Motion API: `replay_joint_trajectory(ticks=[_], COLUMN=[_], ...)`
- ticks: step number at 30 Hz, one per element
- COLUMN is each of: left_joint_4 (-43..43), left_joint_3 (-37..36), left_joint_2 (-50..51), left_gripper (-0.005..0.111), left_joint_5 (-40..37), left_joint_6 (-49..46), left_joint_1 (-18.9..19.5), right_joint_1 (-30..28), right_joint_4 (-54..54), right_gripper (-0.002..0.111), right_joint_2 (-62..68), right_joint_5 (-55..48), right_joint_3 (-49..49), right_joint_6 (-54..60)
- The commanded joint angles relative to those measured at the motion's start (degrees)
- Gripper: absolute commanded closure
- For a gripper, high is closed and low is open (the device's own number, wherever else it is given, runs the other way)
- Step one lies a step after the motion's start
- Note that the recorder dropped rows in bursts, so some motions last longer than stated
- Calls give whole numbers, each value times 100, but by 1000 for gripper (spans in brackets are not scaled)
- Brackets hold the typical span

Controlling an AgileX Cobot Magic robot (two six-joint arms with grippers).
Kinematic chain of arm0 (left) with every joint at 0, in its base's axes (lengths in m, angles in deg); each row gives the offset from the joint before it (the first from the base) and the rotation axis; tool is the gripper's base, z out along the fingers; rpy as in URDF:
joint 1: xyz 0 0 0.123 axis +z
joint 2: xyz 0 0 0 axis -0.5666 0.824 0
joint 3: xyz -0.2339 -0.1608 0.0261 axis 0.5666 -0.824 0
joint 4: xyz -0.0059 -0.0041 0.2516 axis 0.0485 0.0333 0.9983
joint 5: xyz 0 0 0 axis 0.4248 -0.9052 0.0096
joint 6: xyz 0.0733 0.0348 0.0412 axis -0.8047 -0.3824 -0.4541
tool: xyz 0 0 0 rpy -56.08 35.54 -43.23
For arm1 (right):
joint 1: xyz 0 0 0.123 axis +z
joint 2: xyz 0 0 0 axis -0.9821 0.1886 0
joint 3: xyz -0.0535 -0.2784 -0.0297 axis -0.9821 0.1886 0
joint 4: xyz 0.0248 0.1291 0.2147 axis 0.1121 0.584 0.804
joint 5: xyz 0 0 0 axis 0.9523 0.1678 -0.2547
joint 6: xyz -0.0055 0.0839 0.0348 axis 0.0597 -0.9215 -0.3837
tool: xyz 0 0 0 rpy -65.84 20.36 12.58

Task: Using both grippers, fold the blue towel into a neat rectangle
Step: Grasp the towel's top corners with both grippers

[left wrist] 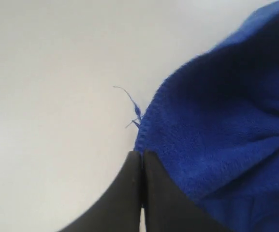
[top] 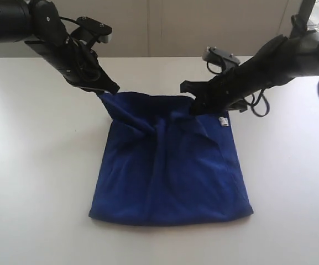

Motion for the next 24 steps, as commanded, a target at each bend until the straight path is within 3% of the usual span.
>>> replay_joint_trajectory(ticks=[1, 10, 18, 24], left_joint_4=[-4, -4, -4, -4], left_joint_3=[7, -14, -681, -936], left_joint_2=[-393, -865, -1459, -1712], left_gripper=[107, 107, 107, 107], left_joint_5=[3, -668, -652, -331], left_joint_6=[73, -216, -267, -267], left_joint_1=[24, 24, -60, -60], right_joint_1=[-249, -272, -272, -261], right_joint_4=[-703, -2329, -2404, -2390], right_gripper=[108, 108, 108, 108], right_joint_2=[-558, -1556, -2118, -2107], right_joint_5=[-278, -1019, -2265, -2180], right_joint_3=[-53, -53, -53, -41], right_joint_6=[-79, 9, 661, 887])
